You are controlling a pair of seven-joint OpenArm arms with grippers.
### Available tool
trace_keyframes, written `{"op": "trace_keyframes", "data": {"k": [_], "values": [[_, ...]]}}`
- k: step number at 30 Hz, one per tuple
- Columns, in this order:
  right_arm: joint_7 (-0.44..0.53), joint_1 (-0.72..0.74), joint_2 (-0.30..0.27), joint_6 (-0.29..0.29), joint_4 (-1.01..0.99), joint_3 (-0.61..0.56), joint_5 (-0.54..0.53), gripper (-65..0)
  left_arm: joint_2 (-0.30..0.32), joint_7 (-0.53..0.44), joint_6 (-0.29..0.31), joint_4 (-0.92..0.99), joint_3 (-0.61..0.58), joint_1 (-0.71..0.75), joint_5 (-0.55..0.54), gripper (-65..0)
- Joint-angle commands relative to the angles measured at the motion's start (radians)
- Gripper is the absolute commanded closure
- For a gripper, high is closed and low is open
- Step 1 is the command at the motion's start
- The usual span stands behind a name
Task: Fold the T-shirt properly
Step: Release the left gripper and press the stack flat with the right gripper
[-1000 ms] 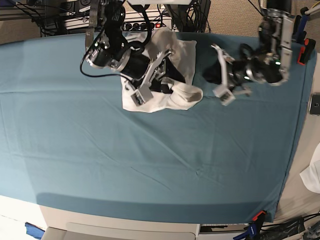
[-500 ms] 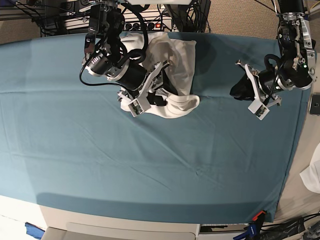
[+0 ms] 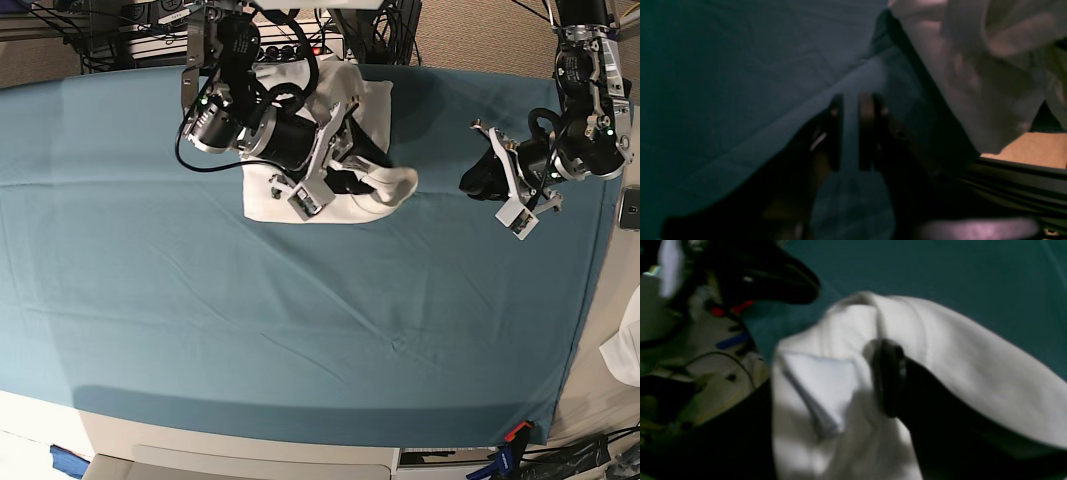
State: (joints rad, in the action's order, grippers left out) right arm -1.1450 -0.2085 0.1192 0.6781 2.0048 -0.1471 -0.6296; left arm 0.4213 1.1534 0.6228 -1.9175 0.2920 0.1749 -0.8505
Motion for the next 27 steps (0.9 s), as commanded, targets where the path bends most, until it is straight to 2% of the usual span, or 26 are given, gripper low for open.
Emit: {"op": "trace_keyframes", "data": {"k": [1, 9, 11, 13, 15, 20, 24, 27], "values": [[0.026, 0.009, 0.006, 0.006, 0.017, -0.005, -0.039, -25.0, 0.011, -0.008, 0.003, -0.016, 0.007, -0.006, -0.018, -9.5], [0.031, 0.01, 0.006, 0.02, 0.017, -0.005, -0.108, -25.0, 0.011, -0.009, 0.003, -0.016, 0.007, -0.006, -0.018, -9.6], [0.028, 0.009, 0.006, 0.02, 0.017, -0.005, -0.102, -25.1, 0.011, -0.008, 0.003, -0.016, 0.007, -0.006, -0.017, -12.7], [0.027, 0.009, 0.006, 0.02, 0.017, -0.005, -0.074, -30.4, 0.011, -0.008, 0.003, -0.016, 0.007, -0.006, -0.017, -16.8], [0.029, 0.009, 0.006, 0.02, 0.017, -0.005, -0.04, -34.7, 0.011, -0.009, 0.003, -0.016, 0.007, -0.006, -0.017, -18.0], [0.042, 0.01, 0.006, 0.02, 0.017, -0.005, -0.035, -35.0, 0.011, -0.009, 0.003, -0.016, 0.007, -0.005, -0.017, -17.9], [0.042, 0.01, 0.005, 0.02, 0.017, -0.005, -0.101, -35.0, 0.011, -0.009, 0.003, -0.016, 0.007, -0.006, -0.017, -17.9], [0.017, 0.011, 0.005, 0.02, 0.017, -0.005, -0.188, -35.0, 0.011, -0.009, 0.003, -0.016, 0.007, -0.006, -0.017, -18.0]]}}
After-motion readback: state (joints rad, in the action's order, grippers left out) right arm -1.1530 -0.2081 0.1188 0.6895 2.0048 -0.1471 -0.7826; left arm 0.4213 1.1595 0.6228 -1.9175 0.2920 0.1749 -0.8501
